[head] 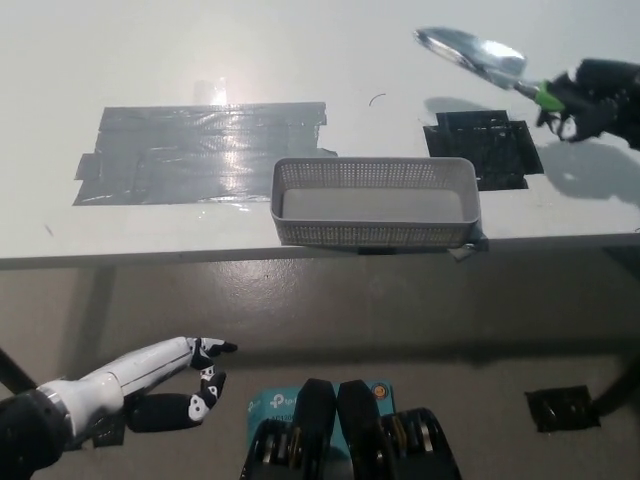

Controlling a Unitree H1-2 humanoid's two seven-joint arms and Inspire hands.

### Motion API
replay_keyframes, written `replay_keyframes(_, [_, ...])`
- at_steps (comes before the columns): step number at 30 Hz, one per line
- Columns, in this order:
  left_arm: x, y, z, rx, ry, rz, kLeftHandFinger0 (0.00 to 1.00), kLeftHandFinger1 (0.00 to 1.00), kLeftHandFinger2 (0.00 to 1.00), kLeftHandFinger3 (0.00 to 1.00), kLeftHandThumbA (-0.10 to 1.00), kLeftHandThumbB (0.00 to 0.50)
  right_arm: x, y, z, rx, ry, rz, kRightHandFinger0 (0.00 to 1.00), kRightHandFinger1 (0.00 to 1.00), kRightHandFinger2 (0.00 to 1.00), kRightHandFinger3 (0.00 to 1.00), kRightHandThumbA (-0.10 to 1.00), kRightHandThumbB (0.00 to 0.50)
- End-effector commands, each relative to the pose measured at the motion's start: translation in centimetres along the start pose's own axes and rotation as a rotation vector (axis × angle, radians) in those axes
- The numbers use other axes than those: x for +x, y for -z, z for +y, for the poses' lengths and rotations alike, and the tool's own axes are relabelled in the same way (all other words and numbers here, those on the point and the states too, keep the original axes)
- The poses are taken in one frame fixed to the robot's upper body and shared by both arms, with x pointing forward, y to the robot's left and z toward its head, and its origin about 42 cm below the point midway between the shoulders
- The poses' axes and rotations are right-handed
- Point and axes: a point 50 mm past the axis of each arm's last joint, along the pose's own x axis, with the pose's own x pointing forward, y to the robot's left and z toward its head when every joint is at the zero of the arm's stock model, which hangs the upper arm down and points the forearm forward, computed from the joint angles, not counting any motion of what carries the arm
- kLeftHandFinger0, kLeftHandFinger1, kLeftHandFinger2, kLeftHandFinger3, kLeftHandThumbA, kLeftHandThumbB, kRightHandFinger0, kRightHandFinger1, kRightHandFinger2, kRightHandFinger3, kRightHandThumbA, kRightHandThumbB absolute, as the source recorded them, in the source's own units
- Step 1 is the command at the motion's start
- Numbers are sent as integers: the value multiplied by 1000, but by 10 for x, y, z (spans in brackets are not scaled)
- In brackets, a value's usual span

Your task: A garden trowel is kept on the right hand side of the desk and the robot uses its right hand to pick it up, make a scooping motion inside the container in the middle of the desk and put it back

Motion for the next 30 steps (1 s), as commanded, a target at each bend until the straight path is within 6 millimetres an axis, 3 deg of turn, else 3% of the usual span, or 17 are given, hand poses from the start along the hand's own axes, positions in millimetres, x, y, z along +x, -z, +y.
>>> replay_keyframes(1, [-9,-4,9,19,-25,0,1000,1000,1000,1000,1000,454,-13,-5,-40,-99,214,-9,0,162,406,184,-100,90])
replay_keyframes(2, [-9,-4,9,21,-27,2,1000,1000,1000,1000,1000,456,-11,1,-37,-98,228,16,0,120,362,134,-100,57])
replay_keyframes(8, [-11,-5,10,16,-30,-3,1000,1000,1000,1000,1000,433,2,16,-19,-134,239,69,0,242,461,175,-100,77])
replay_keyframes(11, [-13,-6,10,31,-28,-1,1000,1000,1000,1000,1000,442,15,21,0,-120,225,145,0,312,563,356,-100,34])
replay_keyframes(14, [-14,-5,10,30,-31,3,1000,1000,1000,1000,1000,425,19,21,6,-117,234,162,0,312,578,442,-100,57])
replay_keyframes(15, [-14,-4,10,22,-30,5,1000,1000,1000,1000,1000,420,21,21,9,-143,246,166,0,320,578,371,-100,84])
replay_keyframes(16, [-15,-4,10,19,-33,3,1000,1000,1000,1000,1000,414,22,19,11,-197,265,161,113,489,715,470,-100,96])
replay_keyframes(18, [-15,-5,10,30,-34,8,1000,1000,1000,1000,1000,428,27,20,18,-251,293,176,79,507,666,344,-100,2])
replay_keyframes(20, [-15,-4,10,20,-25,6,1000,1000,1000,1000,1000,431,29,18,21,-294,304,195,34,501,669,320,-100,0])
replay_keyframes(21, [-15,-4,11,21,-27,5,1000,1000,1000,1000,1000,429,30,17,23,-301,309,192,105,571,720,397,-100,0])
replay_keyframes(22, [-15,-4,11,21,-27,6,1000,1000,1000,1000,1000,437,31,16,23,-304,313,190,413,891,1000,675,-39,26])
replay_keyframes(23, [-15,-5,12,30,-29,6,1000,1000,1000,1000,1000,427,32,11,24,-329,320,177,816,1000,1000,870,-97,2])
replay_keyframes(24, [-15,-5,12,34,-27,8,1000,1000,1000,1000,1000,423,33,8,26,-361,317,174,895,1000,1000,1000,-63,0])
replay_keyframes(26, [-15,-5,12,33,-23,13,1000,1000,1000,1000,1000,438,34,7,27,-365,319,174,830,953,974,1000,5,0])
replay_keyframes(28, [-15,-5,12,29,-26,11,1000,1000,1000,1000,1000,429,33,2,27,-366,300,185,705,852,994,1000,271,56])
replay_keyframes(29, [-16,-5,12,35,-23,15,1000,1000,1000,1000,1000,427,33,1,28,-403,272,200,937,1000,1000,1000,417,112])
replay_keyframes(30, [-16,-5,12,38,-26,18,1000,1000,1000,1000,1000,402,35,0,30,-422,266,204,1000,1000,1000,1000,452,165])
